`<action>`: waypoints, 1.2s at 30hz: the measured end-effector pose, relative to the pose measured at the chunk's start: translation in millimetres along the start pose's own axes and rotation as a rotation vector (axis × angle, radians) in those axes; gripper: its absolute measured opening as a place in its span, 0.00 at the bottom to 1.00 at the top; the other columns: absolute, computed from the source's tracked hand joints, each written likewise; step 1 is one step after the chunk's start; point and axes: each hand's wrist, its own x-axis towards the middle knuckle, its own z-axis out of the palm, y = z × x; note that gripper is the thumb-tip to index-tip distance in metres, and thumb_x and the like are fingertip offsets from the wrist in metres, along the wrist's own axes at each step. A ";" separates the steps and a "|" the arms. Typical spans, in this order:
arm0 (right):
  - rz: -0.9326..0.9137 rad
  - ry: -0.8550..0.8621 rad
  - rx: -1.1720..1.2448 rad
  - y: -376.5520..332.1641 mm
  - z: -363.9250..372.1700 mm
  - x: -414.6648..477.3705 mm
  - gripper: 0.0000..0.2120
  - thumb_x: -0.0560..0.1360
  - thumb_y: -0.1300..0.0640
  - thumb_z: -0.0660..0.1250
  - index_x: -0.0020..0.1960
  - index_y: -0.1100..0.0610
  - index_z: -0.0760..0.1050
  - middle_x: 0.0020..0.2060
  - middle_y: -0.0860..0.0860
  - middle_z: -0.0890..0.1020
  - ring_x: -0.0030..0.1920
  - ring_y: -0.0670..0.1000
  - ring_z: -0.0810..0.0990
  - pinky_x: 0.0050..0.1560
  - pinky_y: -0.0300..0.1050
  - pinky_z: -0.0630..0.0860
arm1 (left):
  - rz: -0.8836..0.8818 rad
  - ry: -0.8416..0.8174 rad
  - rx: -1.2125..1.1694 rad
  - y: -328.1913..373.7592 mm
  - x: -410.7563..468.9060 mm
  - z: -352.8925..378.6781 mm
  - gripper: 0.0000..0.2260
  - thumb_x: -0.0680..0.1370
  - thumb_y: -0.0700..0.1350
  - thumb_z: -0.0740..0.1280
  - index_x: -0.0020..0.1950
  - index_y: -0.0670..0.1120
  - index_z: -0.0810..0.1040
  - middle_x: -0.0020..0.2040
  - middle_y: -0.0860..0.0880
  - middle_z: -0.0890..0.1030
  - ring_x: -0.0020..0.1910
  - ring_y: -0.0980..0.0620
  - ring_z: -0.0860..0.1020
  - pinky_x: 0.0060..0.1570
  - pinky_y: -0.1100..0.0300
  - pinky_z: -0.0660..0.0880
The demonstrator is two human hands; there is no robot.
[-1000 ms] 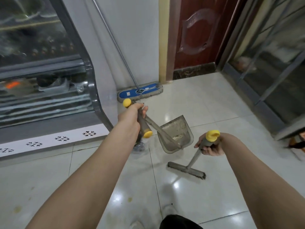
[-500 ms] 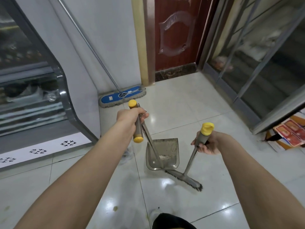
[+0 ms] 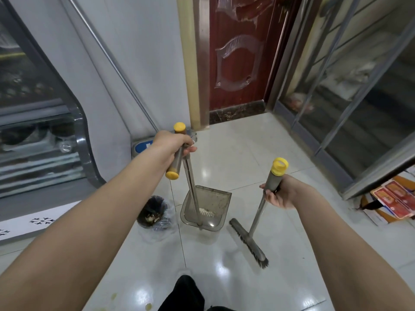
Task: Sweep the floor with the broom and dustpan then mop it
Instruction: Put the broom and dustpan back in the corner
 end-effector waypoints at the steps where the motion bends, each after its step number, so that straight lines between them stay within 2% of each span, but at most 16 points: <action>1: -0.014 0.000 0.017 -6.9 5.4 1.8 0.12 0.77 0.58 0.54 0.40 0.62 0.70 0.21 0.56 0.73 0.16 0.50 0.74 0.17 0.33 0.72 | 0.004 0.002 0.010 4.5 6.2 -3.4 0.09 0.72 0.29 0.66 0.51 0.33 0.72 0.38 0.35 0.78 0.19 0.53 0.78 0.18 0.69 0.69; 4: -0.045 0.007 0.025 -33.0 24.2 10.8 0.12 0.77 0.56 0.53 0.40 0.61 0.69 0.21 0.56 0.73 0.16 0.51 0.74 0.17 0.34 0.72 | 0.012 0.009 0.027 17.9 27.8 -14.7 0.05 0.72 0.29 0.65 0.45 0.35 0.72 0.40 0.34 0.79 0.18 0.53 0.76 0.19 0.69 0.69; 9: -0.092 0.044 -0.009 -83.7 60.6 38.4 0.14 0.78 0.54 0.52 0.41 0.61 0.69 0.20 0.58 0.74 0.16 0.52 0.74 0.17 0.36 0.73 | 0.003 0.010 0.019 41.9 79.9 -33.1 0.07 0.73 0.30 0.66 0.51 0.33 0.73 0.40 0.37 0.79 0.18 0.54 0.77 0.19 0.69 0.71; 14: -0.094 0.078 -0.061 -142.7 113.7 68.3 0.13 0.77 0.53 0.52 0.41 0.61 0.69 0.20 0.58 0.74 0.16 0.52 0.74 0.19 0.36 0.74 | -0.031 -0.023 0.019 66.7 136.8 -50.2 0.04 0.72 0.30 0.67 0.43 0.35 0.73 0.37 0.36 0.79 0.19 0.53 0.78 0.20 0.69 0.72; 18: -0.120 0.070 -0.069 -190.6 156.7 94.2 0.14 0.76 0.50 0.53 0.41 0.60 0.68 0.20 0.57 0.75 0.16 0.52 0.75 0.19 0.36 0.74 | -0.034 -0.025 0.022 84.2 182.5 -62.7 0.05 0.72 0.29 0.68 0.44 0.35 0.73 0.37 0.36 0.79 0.20 0.53 0.78 0.20 0.69 0.73; 20: -0.136 0.064 -0.060 -208.8 174.2 105.5 0.15 0.77 0.49 0.53 0.41 0.59 0.67 0.22 0.57 0.75 0.17 0.52 0.75 0.19 0.36 0.74 | -0.044 -0.015 0.020 91.9 199.6 -67.9 0.05 0.72 0.30 0.68 0.45 0.36 0.73 0.37 0.37 0.80 0.20 0.53 0.79 0.20 0.68 0.73; 24: -0.171 0.045 -0.060 -242.2 199.4 122.5 0.16 0.77 0.47 0.52 0.42 0.59 0.67 0.32 0.58 0.74 0.18 0.52 0.76 0.19 0.38 0.75 | -0.043 0.013 -0.012 111.2 228.5 -76.6 0.05 0.72 0.30 0.68 0.45 0.36 0.73 0.38 0.37 0.79 0.20 0.53 0.79 0.19 0.68 0.72; 29: -0.181 0.014 -0.107 -292.0 230.9 145.2 0.17 0.77 0.45 0.53 0.44 0.59 0.67 0.34 0.58 0.74 0.18 0.52 0.76 0.19 0.38 0.75 | -0.031 0.063 -0.003 133.0 271.0 -87.8 0.10 0.71 0.31 0.70 0.50 0.34 0.74 0.42 0.35 0.81 0.23 0.51 0.80 0.21 0.67 0.73; 31: -0.181 0.001 -0.134 -312.4 244.1 158.8 0.17 0.78 0.45 0.53 0.44 0.59 0.67 0.34 0.58 0.74 0.18 0.52 0.76 0.18 0.38 0.74 | -0.036 0.070 -0.003 138.6 287.5 -90.8 0.10 0.70 0.31 0.70 0.49 0.34 0.73 0.40 0.36 0.81 0.24 0.50 0.80 0.21 0.66 0.74; 34: -0.161 -0.035 -0.179 -342.5 266.9 181.4 0.17 0.78 0.46 0.52 0.44 0.59 0.67 0.33 0.58 0.74 0.17 0.52 0.75 0.17 0.38 0.73 | -0.024 0.095 0.022 147.4 313.1 -97.4 0.06 0.70 0.30 0.69 0.44 0.34 0.73 0.31 0.37 0.81 0.25 0.48 0.80 0.20 0.66 0.73; 36: -0.138 -0.069 -0.217 -362.5 280.6 196.5 0.17 0.78 0.47 0.51 0.42 0.60 0.67 0.25 0.58 0.77 0.16 0.52 0.75 0.16 0.38 0.72 | -0.014 0.111 0.050 154.1 328.3 -102.9 0.05 0.70 0.29 0.68 0.40 0.34 0.73 0.28 0.38 0.80 0.26 0.47 0.79 0.20 0.66 0.72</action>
